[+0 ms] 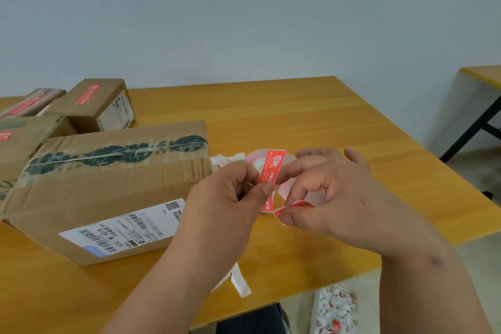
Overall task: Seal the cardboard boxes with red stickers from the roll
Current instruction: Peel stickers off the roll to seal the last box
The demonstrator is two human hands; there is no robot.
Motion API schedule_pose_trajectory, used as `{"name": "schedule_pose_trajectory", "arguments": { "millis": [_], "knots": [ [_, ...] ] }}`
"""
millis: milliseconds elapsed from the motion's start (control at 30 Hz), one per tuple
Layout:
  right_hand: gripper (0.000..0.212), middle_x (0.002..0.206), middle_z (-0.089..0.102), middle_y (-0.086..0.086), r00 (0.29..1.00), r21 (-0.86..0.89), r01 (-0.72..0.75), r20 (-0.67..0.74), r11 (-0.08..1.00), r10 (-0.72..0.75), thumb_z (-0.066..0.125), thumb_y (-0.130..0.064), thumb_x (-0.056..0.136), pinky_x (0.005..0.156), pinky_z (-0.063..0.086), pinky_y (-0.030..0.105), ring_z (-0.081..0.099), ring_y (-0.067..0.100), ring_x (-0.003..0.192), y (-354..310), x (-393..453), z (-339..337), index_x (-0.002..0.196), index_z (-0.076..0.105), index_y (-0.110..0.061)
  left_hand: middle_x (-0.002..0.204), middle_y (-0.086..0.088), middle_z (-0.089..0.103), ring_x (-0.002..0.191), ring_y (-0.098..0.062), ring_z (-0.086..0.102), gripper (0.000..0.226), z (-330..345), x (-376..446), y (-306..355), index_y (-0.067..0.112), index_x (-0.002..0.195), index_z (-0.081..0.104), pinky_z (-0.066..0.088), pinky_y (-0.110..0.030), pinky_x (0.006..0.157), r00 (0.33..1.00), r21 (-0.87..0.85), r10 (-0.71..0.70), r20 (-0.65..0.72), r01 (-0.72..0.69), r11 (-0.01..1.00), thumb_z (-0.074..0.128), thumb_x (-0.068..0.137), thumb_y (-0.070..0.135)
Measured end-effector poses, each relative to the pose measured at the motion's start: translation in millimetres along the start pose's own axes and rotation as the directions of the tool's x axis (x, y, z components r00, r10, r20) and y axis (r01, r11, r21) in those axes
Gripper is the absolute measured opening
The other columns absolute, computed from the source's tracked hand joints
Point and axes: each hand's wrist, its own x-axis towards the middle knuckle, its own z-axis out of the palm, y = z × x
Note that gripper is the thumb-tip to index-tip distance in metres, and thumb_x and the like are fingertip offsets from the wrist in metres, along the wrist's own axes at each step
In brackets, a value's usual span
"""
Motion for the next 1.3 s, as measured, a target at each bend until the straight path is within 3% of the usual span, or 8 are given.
{"name": "schedule_pose_trajectory", "arguments": {
  "millis": [167,300,433,600,767,833,1133,1300],
  "knots": [
    [0.02,0.108,0.055,-0.039,0.997,-0.011,-0.056,-0.044,0.998,0.056,0.081,-0.045,0.062,0.113,-0.009,0.044,0.025,-0.013,0.126,0.5,-1.9,-2.9,0.067,0.068,-0.03,0.049,0.008,0.049,0.045,-0.005,0.039,0.019,-0.7,2.1,-0.7,0.025,0.069,0.062,0.036,-0.019,0.043,1.0,-0.098,-0.006,-0.029,0.003,0.995,0.066,0.088,0.029],
    [0.038,0.126,0.038,-0.032,0.966,-0.11,-0.129,-0.239,0.985,0.1,0.078,-0.056,0.06,0.114,-0.007,0.047,0.022,-0.001,0.13,-5.1,3.9,2.7,0.089,0.059,-0.041,0.051,0.0,0.054,0.041,-0.007,0.039,0.011,-3.9,0.3,3.2,0.024,0.078,0.069,0.036,-0.016,0.041,0.996,-0.278,-0.062,0.066,0.078,0.957,0.065,0.088,0.026],
    [0.028,0.114,0.045,-0.027,0.876,0.079,-0.045,-0.477,0.996,0.077,0.063,-0.064,0.068,0.107,0.026,0.048,0.036,-0.001,0.119,-7.1,3.7,5.8,0.087,0.06,-0.044,0.065,-0.016,0.061,0.041,-0.009,0.039,0.008,-7.4,-2.2,4.4,0.025,0.087,0.073,0.034,-0.015,0.042,0.993,-0.362,-0.067,0.102,0.1,0.927,0.066,0.086,0.028],
    [0.014,0.083,0.063,-0.011,0.974,0.321,0.081,-0.226,0.943,-0.007,0.067,-0.043,0.077,0.068,0.042,0.018,0.059,0.005,0.082,-20.6,-10.2,0.0,0.072,0.068,-0.03,0.054,-0.001,0.058,0.039,-0.006,0.041,0.011,-13.2,-7.3,15.9,0.026,0.086,0.073,0.034,-0.015,0.039,0.999,-0.432,-0.007,0.045,0.026,0.902,0.067,0.08,0.032],
    [0.015,0.075,0.063,-0.013,0.985,0.427,0.142,-0.146,0.893,-0.087,0.078,-0.022,0.075,0.069,0.04,0.008,0.06,0.0,0.08,-35.9,-15.7,2.7,0.067,0.067,-0.028,0.053,0.002,0.056,0.039,-0.006,0.043,0.014,-18.9,-12.5,17.5,0.021,0.093,0.069,0.036,-0.017,0.04,0.999,-0.404,0.006,-0.035,-0.02,0.914,0.068,0.082,0.03],
    [0.019,0.073,0.063,-0.013,0.983,0.442,0.154,-0.155,0.884,-0.094,0.076,-0.013,0.078,0.069,0.042,0.009,0.06,0.002,0.077,-40.3,-16.1,4.7,0.067,0.068,-0.026,0.054,0.001,0.058,0.039,-0.007,0.044,0.015,-23.3,-15.4,15.7,0.02,0.094,0.067,0.037,-0.018,0.041,0.999,-0.398,0.007,-0.053,-0.028,0.917,0.068,0.083,0.03],
    [0.007,0.075,0.064,-0.007,0.98,0.497,0.182,-0.162,0.848,-0.116,0.065,-0.03,0.071,0.072,0.049,0.032,0.06,0.01,0.075,-59.0,-16.2,21.2,0.066,0.069,-0.027,0.055,0.001,0.061,0.042,-0.007,0.044,0.013,-39.4,-30.0,8.1,0.024,0.091,0.065,0.037,-0.018,0.042,0.995,-0.408,0.026,-0.101,-0.065,0.911,0.068,0.081,0.03],
    [0.008,0.074,0.064,-0.006,0.977,0.486,0.197,-0.169,0.852,-0.129,0.063,-0.027,0.072,0.073,0.044,0.03,0.059,0.011,0.08,-61.5,-12.7,28.8,0.067,0.067,-0.022,0.059,-0.002,0.063,0.042,-0.008,0.043,0.02,-45.9,-31.7,5.2,0.023,0.091,0.066,0.035,-0.017,0.041,0.995,-0.419,0.021,-0.101,-0.062,0.906,0.069,0.076,0.036]
  ]
}}
